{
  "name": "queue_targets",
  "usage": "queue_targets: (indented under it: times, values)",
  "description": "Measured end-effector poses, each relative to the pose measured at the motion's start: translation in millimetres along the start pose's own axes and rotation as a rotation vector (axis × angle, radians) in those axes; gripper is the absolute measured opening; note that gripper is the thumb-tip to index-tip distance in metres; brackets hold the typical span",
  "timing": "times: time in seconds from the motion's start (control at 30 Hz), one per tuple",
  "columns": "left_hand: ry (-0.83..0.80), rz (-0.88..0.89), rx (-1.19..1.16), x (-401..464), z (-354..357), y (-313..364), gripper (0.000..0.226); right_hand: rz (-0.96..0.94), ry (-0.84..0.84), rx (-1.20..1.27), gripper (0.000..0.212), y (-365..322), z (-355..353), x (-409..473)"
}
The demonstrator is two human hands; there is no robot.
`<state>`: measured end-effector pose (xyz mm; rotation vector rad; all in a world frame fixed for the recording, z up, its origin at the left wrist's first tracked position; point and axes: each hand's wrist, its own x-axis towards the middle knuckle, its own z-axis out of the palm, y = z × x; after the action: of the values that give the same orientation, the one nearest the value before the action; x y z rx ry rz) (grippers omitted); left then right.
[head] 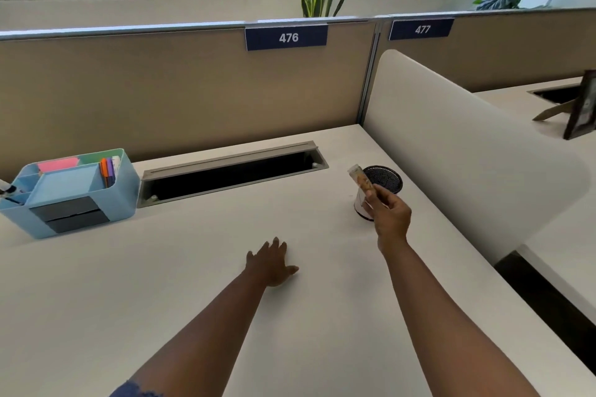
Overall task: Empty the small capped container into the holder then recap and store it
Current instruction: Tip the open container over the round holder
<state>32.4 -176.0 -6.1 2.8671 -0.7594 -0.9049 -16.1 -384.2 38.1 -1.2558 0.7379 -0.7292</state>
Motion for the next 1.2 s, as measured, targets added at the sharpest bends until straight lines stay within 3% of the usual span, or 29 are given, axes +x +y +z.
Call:
queue_targets:
  times: [0.2,0.33,0.8,1.07,1.2]
  values:
    - [-0.066,0.003,0.116,6,-5,-5,0.068,-0.023,0.273,-0.158,0.023,-1,-15,28]
    - [-0.069,-0.003,0.122,6,-6,-3,0.067,-0.034,0.349,-0.213,0.024,1,-16,32]
    - [-0.091,-0.029,0.15,8,-17,0,0.064,-0.291,0.283,-0.497,0.034,-2,-13,35]
    - [-0.093,-0.031,0.124,7,-17,-1,0.065,-0.347,0.262,-0.516,0.036,-5,-14,37]
    - [-0.086,-0.032,0.116,6,-17,-1,0.065,-0.478,0.287,-0.456,0.033,-6,-14,33]
